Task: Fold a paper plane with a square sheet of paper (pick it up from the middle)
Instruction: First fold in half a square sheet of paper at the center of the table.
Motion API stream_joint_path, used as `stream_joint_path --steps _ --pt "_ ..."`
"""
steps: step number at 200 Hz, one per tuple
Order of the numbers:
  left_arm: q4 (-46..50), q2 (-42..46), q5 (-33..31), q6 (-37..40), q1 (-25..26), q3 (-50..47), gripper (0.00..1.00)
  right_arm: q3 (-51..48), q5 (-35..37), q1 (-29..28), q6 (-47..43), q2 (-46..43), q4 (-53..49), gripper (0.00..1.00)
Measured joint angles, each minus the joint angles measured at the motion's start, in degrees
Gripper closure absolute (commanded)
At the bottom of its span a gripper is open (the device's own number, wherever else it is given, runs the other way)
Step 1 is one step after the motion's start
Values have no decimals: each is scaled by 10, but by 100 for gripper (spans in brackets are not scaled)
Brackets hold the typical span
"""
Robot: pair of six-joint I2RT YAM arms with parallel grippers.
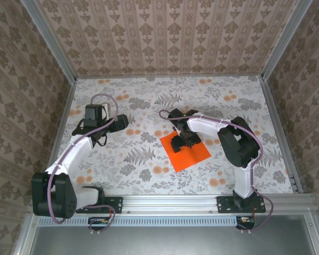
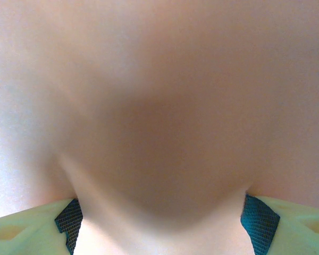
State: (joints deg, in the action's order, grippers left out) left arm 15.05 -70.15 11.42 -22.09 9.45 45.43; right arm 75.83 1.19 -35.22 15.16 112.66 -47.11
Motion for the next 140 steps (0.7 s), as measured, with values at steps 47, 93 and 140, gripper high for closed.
stream_joint_path --steps 47,93,140 --pt "0 0 12 -16 8 0 0 -9 -23 13 11 -11 11 51" --pt "-18 -12 63 -76 41 -16 1 -57 -158 23 84 -70 97 71" --pt "-75 -81 133 -145 133 -17 9 -116 -322 44 218 -157 290 70"
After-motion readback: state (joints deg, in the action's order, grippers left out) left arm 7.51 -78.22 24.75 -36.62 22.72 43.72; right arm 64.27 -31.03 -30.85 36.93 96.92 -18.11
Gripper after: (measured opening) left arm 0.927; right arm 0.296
